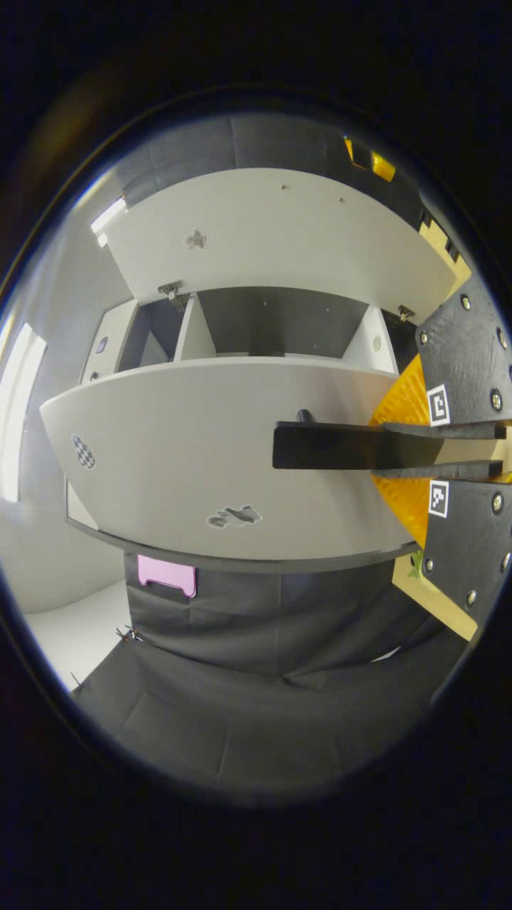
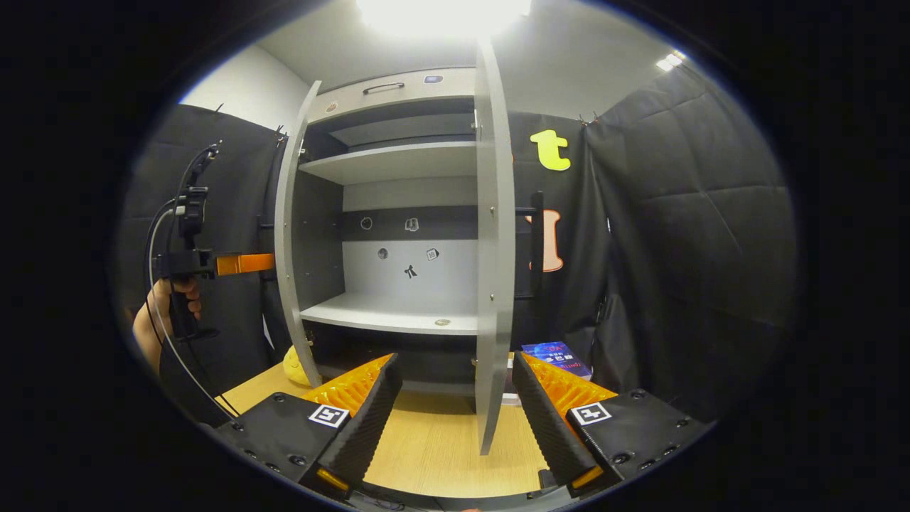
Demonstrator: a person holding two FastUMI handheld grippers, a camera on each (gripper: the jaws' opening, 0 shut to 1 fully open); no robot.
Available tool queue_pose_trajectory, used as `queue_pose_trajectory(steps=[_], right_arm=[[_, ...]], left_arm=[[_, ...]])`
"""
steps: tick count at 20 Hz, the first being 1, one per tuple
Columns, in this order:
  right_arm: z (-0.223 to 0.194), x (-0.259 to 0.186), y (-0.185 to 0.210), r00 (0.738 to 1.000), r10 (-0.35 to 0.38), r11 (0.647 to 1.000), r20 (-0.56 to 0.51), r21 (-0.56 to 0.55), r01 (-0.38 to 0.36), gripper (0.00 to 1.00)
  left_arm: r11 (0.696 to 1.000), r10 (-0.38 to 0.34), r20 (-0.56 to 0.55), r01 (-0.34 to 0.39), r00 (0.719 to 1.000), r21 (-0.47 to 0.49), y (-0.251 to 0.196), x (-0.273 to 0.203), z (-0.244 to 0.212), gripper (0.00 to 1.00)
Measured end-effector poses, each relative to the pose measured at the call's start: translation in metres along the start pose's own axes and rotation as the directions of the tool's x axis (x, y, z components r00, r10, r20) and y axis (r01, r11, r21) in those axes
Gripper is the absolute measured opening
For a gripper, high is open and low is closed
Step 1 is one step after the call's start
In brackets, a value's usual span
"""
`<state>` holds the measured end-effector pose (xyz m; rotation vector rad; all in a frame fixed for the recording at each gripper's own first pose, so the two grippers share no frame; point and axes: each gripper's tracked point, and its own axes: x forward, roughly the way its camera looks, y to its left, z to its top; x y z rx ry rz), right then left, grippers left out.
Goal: Open the right door of the double-door shoe cabinet with the right hand, and open the left door with the left hand.
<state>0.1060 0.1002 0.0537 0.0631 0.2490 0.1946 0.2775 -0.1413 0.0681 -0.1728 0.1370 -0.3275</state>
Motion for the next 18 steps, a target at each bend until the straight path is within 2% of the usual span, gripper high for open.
queue_pose_trajectory(steps=[2,6,14,18], right_arm=[[0.001,0.004,0.006,1.0,0.005,1.0,0.0,0.002,-0.005,0.92],[0.0,0.01,0.017,1.0,0.013,1.0,-0.006,0.003,-0.013,0.92],[-0.007,0.017,0.041,0.999,0.04,0.999,-0.023,-0.011,-0.041,0.92],[-0.008,0.023,0.052,0.998,0.057,0.998,-0.028,-0.007,-0.057,0.92]], left_arm=[[1.0,0.004,0.001,-0.004,1.0,-0.002,0.002,0.0,0.0,0.11],[1.0,0.018,0.004,-0.018,1.0,-0.006,0.003,0.0,0.001,0.14],[0.999,0.039,0.02,-0.039,0.999,0.024,0.014,0.001,0.003,0.12],[0.998,0.056,0.038,-0.057,0.998,0.027,0.018,0.002,0.006,0.14]])
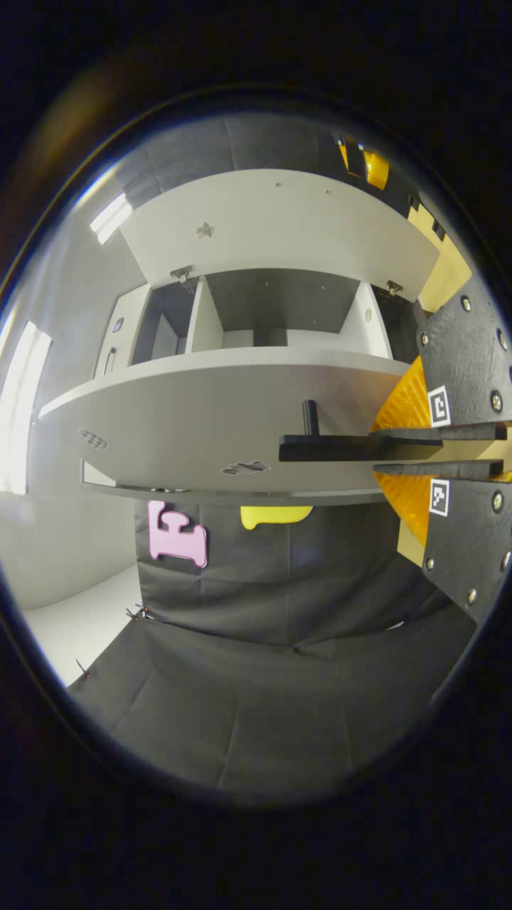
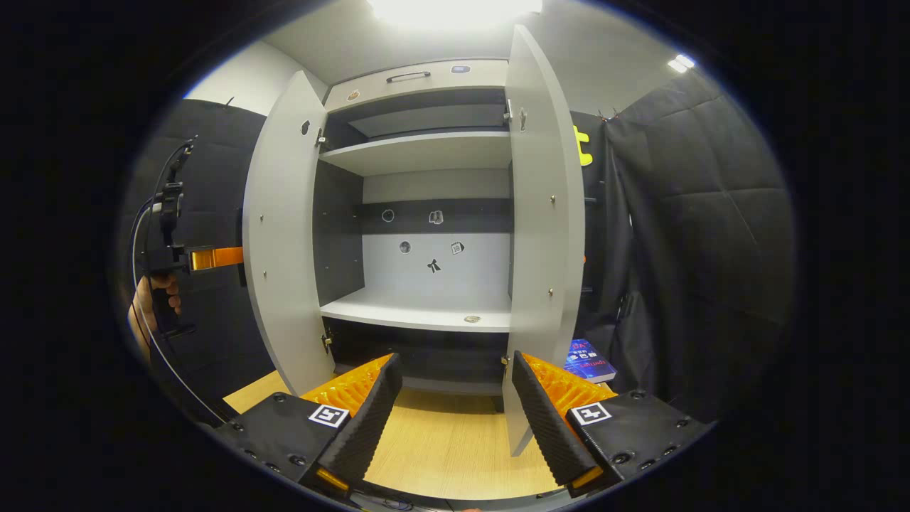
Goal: Open the right door of the double-door shoe cabinet with the right hand, and open the left door with the left hand.
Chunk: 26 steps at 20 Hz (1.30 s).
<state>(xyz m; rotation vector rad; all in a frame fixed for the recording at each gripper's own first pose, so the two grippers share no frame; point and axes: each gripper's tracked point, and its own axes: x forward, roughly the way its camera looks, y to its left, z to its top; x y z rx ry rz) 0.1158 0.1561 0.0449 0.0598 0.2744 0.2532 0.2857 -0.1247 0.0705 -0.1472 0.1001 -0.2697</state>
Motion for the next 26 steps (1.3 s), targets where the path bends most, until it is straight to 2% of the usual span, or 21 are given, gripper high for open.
queue_pose_trajectory(steps=[1,2,4,5,6,7,9,10,12,13,15,16,17,18,20,22,25,26], right_arm=[[0.0,0.001,0.004,1.0,0.006,1.0,0.0,-0.001,-0.006,0.92],[0.0,0.003,0.007,1.0,0.011,1.0,-0.001,-0.004,-0.011,0.97],[0.001,0.004,0.012,1.0,0.017,1.0,0.001,-0.013,-0.017,0.97],[0.0,0.005,0.015,1.0,0.021,1.0,0.001,-0.017,-0.021,0.92],[0.001,0.006,0.018,1.0,0.026,0.999,0.001,-0.019,-0.026,0.92],[0.001,0.006,0.021,1.0,0.028,0.999,-0.001,-0.02,-0.028,0.97],[0.003,0.007,0.025,1.0,0.027,0.999,0.0,-0.02,-0.027,0.97],[0.003,0.006,0.027,1.0,0.023,1.0,0.003,-0.021,-0.023,0.92],[0.006,0.004,0.033,1.0,0.007,1.0,0.017,-0.021,-0.007,0.98],[0.007,0.002,0.033,1.0,-0.004,1.0,0.021,-0.025,0.004,0.98],[0.009,-0.001,0.03,0.999,-0.031,0.999,0.034,-0.039,0.032,0.93],[0.01,-0.005,0.029,0.998,-0.042,0.998,0.046,-0.044,0.044,0.98],[0.012,-0.007,0.028,0.997,-0.045,0.998,0.056,-0.043,0.047,0.99],[0.012,-0.01,0.028,0.997,-0.04,0.998,0.063,-0.041,0.043,0.96],[0.019,-0.015,0.024,0.994,-0.037,0.998,0.099,-0.043,0.042,0.99],[0.025,-0.022,0.015,0.991,-0.039,0.998,0.128,-0.045,0.045,0.99],[0.029,-0.032,0.0,0.987,-0.036,0.998,0.156,-0.049,0.045,0.96],[0.028,-0.035,-0.003,0.986,-0.036,0.998,0.161,-0.045,0.043,0.99]], left_arm=[[1.0,0.013,0.007,-0.013,1.0,0.007,0.004,0.001,0.001,0.12],[0.999,0.03,0.017,-0.03,0.999,0.011,0.008,0.002,0.002,0.12],[0.999,0.052,0.022,-0.052,0.998,0.005,0.012,0.005,0.003,0.12],[0.996,0.084,0.024,-0.084,0.996,0.01,0.016,0.002,0.004,0.14],[0.992,0.124,0.03,-0.125,0.992,0.028,0.025,-0.004,0.007,0.12],[0.986,0.161,0.034,-0.163,0.986,0.042,0.037,0.003,0.003,0.04],[0.993,0.11,0.024,-0.109,0.994,-0.039,0.021,0.006,0.001,0.0],[0.993,0.104,0.025,-0.102,0.994,-0.05,0.016,0.005,0.002,0.04],[0.994,0.106,0.043,-0.105,0.993,-0.021,0.022,-0.002,0.003,0.04],[0.995,0.098,0.053,-0.098,0.994,-0.012,0.023,0.001,0.002,0.0],[0.996,0.084,0.057,-0.084,0.995,-0.002,0.024,-0.001,0.001,0.04],[0.996,0.091,0.056,-0.091,0.994,-0.001,0.025,-0.003,0.001,0.04],[0.995,0.102,0.05,-0.101,0.994,-0.007,0.025,-0.006,-0.001,0.0],[0.994,0.11,0.043,-0.11,0.993,-0.02,0.023,-0.009,-0.002,0.0],[0.99,0.136,0.042,-0.134,0.99,-0.05,0.02,-0.018,-0.006,0.04],[0.985,0.165,0.034,-0.163,0.986,-0.063,0.016,-0.026,-0.01,0.0],[0.985,0.168,0.022,-0.167,0.985,-0.042,0.009,-0.036,-0.016,0.0],[0.984,0.179,0.021,-0.179,0.984,-0.02,0.012,-0.04,-0.018,0.04]])
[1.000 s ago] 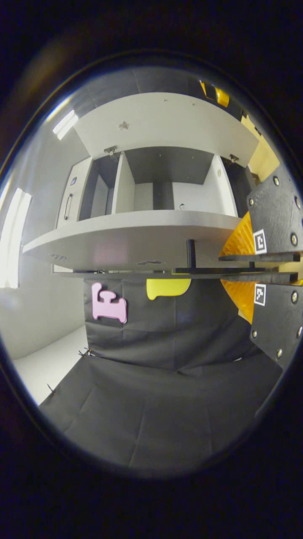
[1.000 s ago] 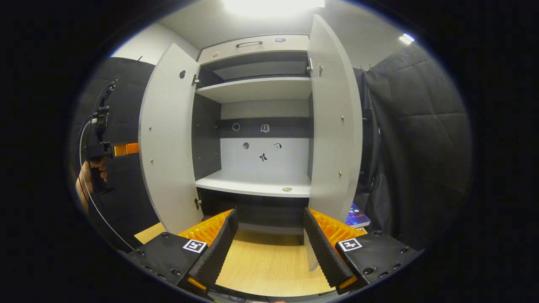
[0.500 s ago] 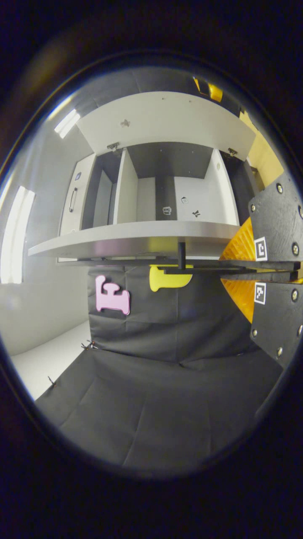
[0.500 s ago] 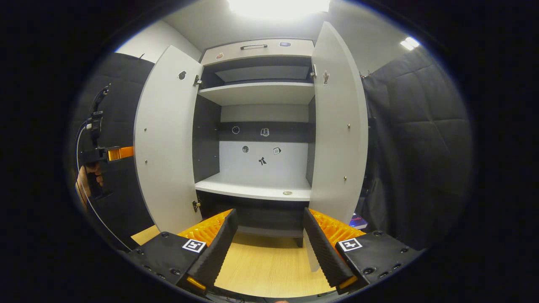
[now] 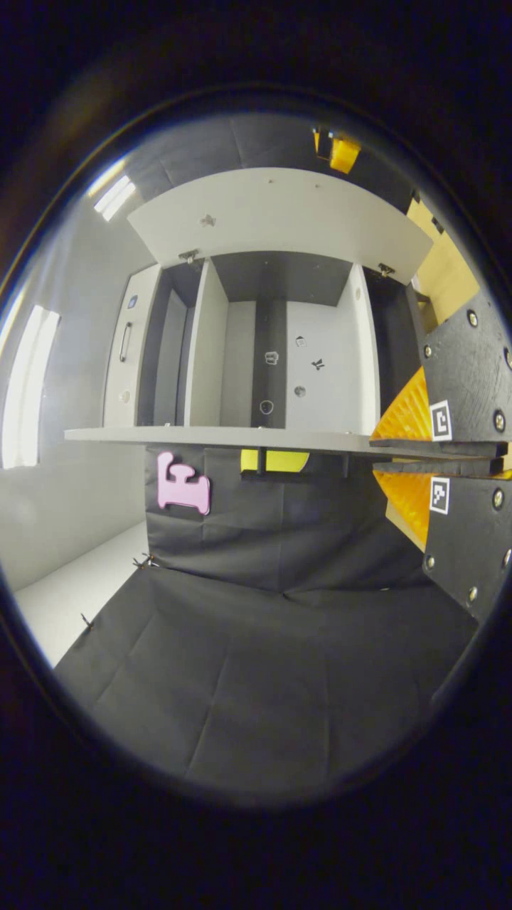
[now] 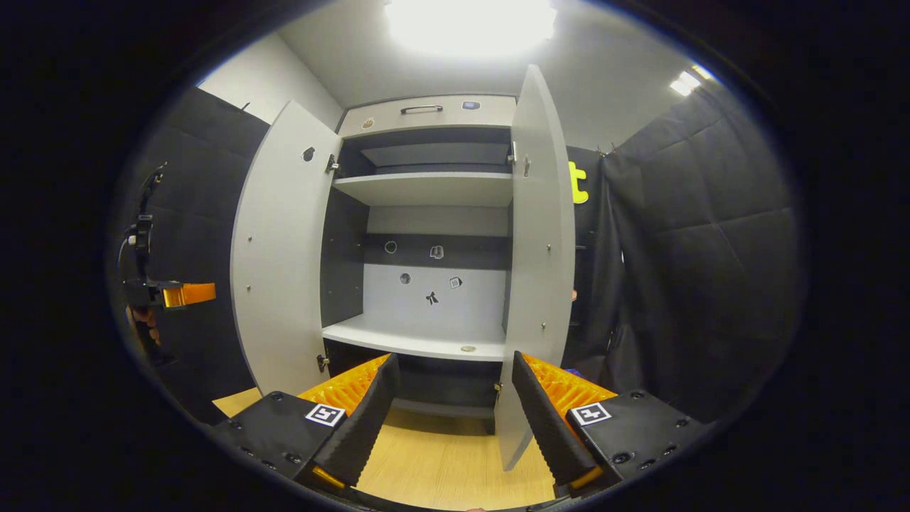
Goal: Open the right door of the double-door shoe cabinet with the right hand, and open the left door with the left hand.
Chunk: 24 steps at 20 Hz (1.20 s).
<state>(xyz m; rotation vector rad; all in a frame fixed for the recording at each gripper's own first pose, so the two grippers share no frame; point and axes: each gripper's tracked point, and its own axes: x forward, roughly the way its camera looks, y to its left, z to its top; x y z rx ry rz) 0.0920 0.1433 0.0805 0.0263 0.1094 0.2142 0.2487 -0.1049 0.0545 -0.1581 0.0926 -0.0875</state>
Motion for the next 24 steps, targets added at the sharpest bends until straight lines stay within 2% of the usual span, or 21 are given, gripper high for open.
queue_pose_trajectory(steps=[1,2,4,8,10,13,16,17,20,24], right_arm=[[-0.001,-0.002,-0.004,1.0,-0.002,1.0,0.001,0.004,0.002,0.99],[-0.002,-0.005,-0.008,1.0,-0.006,1.0,0.004,0.011,0.006,0.96],[-0.006,-0.011,-0.016,1.0,-0.014,1.0,0.001,0.027,0.014,0.99],[-0.015,-0.022,-0.026,0.999,-0.032,0.999,-0.011,0.022,0.032,0.99],[-0.015,-0.027,-0.028,0.999,-0.037,0.999,-0.007,0.022,0.037,0.99],[-0.014,-0.032,-0.03,0.999,-0.041,0.999,0.001,0.03,0.041,0.99],[-0.013,-0.034,-0.031,0.999,-0.041,0.999,0.005,0.033,0.041,0.99],[-0.012,-0.034,-0.03,0.999,-0.04,0.999,0.008,0.033,0.039,0.99],[-0.009,-0.035,-0.029,0.999,-0.035,0.999,0.017,0.033,0.034,0.99],[-0.006,-0.036,-0.029,0.999,-0.035,0.999,0.024,0.035,0.034,0.99]], left_arm=[[1.0,0.0,0.0,0.0,1.0,0.017,0.0,-0.002,-0.002,0.0],[1.0,-0.002,-0.001,0.002,1.0,0.024,-0.002,-0.004,-0.004,0.0],[1.0,-0.01,-0.006,0.01,1.0,0.022,-0.004,-0.011,-0.006,0.04],[1.0,-0.023,-0.009,0.023,1.0,0.006,-0.016,-0.02,-0.008,0.04],[0.999,-0.021,-0.014,0.021,1.0,0.025,-0.015,-0.026,-0.011,0.0],[0.999,-0.013,-0.008,0.013,1.0,0.036,-0.012,-0.032,-0.011,0.0],[0.999,-0.008,-0.007,0.008,1.0,0.036,-0.013,-0.034,-0.01,0.13],[0.999,-0.007,-0.008,0.007,1.0,0.04,-0.012,-0.035,-0.011,0.27],[0.999,-0.005,0.006,0.005,1.0,0.04,-0.012,-0.037,-0.008,0.28],[0.998,-0.002,0.025,0.0,1.0,0.056,-0.01,-0.039,-0.005,0.61]])
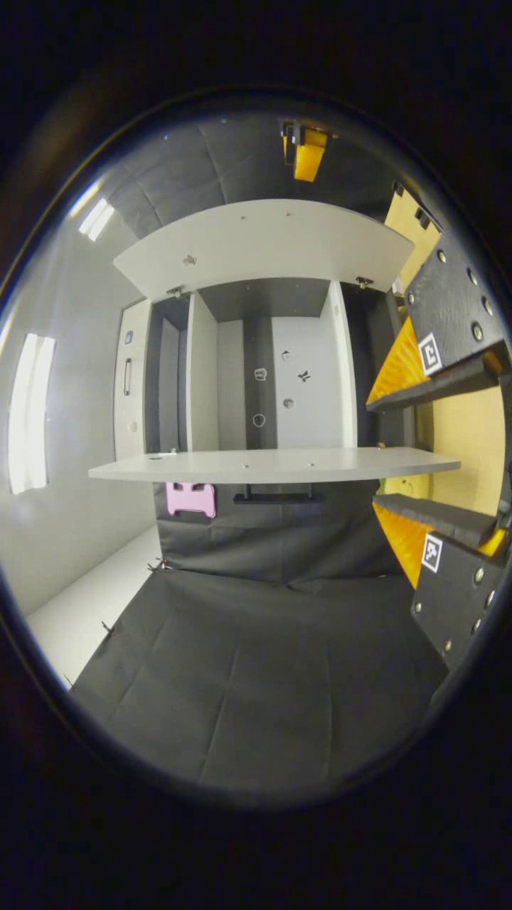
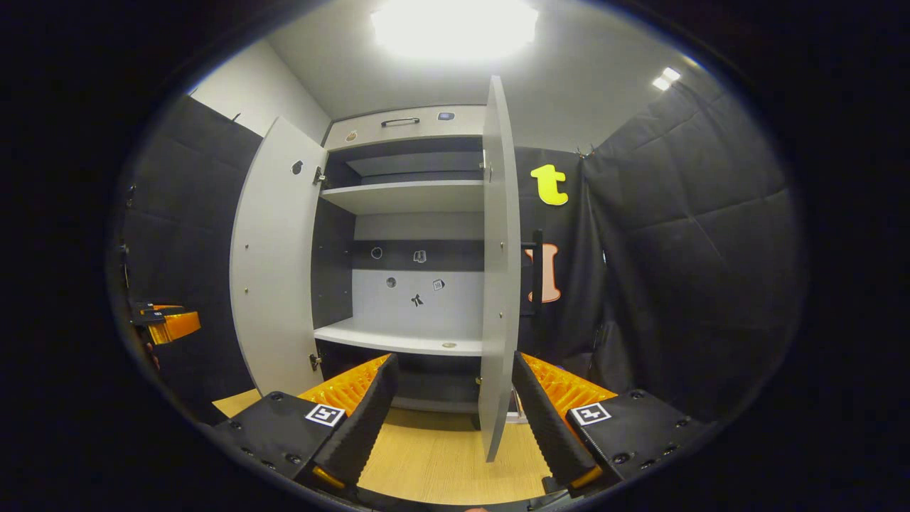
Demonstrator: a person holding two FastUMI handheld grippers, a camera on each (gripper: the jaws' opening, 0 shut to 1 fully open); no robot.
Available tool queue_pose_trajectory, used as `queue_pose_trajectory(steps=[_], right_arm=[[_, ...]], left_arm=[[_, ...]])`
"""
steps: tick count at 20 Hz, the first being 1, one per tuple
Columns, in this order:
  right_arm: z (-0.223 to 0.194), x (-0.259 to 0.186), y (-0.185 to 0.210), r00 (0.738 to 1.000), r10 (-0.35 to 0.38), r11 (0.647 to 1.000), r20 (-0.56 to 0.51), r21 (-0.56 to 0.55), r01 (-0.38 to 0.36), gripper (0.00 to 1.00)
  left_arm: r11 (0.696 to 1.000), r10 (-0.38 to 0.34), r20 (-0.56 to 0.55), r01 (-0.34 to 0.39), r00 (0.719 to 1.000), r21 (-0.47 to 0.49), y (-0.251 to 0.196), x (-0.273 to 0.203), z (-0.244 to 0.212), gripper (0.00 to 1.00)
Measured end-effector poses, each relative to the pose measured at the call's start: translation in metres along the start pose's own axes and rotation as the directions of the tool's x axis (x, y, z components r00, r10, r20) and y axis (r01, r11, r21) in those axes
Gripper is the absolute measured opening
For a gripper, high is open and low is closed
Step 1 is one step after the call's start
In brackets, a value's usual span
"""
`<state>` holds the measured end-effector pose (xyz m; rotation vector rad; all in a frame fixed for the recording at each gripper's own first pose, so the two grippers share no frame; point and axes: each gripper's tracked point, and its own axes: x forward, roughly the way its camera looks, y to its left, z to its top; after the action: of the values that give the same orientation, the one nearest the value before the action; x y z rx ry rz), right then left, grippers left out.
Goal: Open the right door of the double-door shoe cabinet with the right hand, and open the left door with the left hand.
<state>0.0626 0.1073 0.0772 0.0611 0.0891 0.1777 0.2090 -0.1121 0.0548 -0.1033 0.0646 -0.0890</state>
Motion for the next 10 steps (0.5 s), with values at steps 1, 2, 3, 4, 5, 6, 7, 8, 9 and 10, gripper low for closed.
queue_pose_trajectory(steps=[1,2,3,4,5,6,7,8,9,10], right_arm=[[0.001,0.0001,-0.0006,1.0,-0.001,1.0,0.003,0.003,0.001,0.99],[0.001,0.0002,-0.0013,1.0,-0.003,1.0,0.003,0.003,0.003,0.99],[0.0009,0.0005,-0.0025,1.0,-0.005,1.0,0.004,0.003,0.005,0.99],[0.0004,0.0009,-0.0037,1.0,-0.007,1.0,0.002,0.003,0.007,0.99],[0.0009,0.0017,-0.0042,1.0,-0.009,1.0,0.002,0.004,0.009,0.99],[0.0004,0.0019,-0.0042,1.0,-0.009,1.0,0.002,0.005,0.009,0.99],[0.0008,0.003,-0.0047,1.0,-0.012,1.0,0.002,0.005,0.012,0.99],[0.0004,0.0041,-0.0058,1.0,-0.014,1.0,0.002,0.004,0.014,0.99],[0.0011,0.0047,-0.0065,1.0,-0.016,1.0,0.003,0.003,0.016,0.99],[0.0013,0.0046,-0.0069,1.0,-0.019,1.0,0.004,0.002,0.019,0.99]], left_arm=[[1.0,0.004,0.004,-0.004,1.0,0.005,0.0013,-0.0001,0.0012,0.7],[1.0,0.008,0.009,-0.008,1.0,0.007,0.0016,0.0001,0.002,0.7],[1.0,0.01,0.011,-0.01,1.0,0.009,0.0021,0.0007,0.0029,0.7],[1.0,0.009,0.01,-0.009,1.0,0.012,0.0012,0.0005,0.0022,0.7],[1.0,0.009,0.008,-0.01,1.0,0.018,0.0014,-0.0007,0.0016,0.83],[1.0,0.014,0.008,-0.014,1.0,0.024,0.0031,-0.0001,0.0018,0.96],[0.999,0.015,0.01,-0.015,1.0,0.028,0.0039,0.0005,0.0021,0.95],[0.999,0.014,0.01,-0.014,1.0,0.03,0.0034,-0.0005,0.0019,0.96],[0.999,0.012,0.012,-0.013,1.0,0.031,0.0029,0.0003,0.0025,0.96],[0.999,0.012,0.015,-0.012,1.0,0.031,0.0025,0.0001,0.0035,0.96]])
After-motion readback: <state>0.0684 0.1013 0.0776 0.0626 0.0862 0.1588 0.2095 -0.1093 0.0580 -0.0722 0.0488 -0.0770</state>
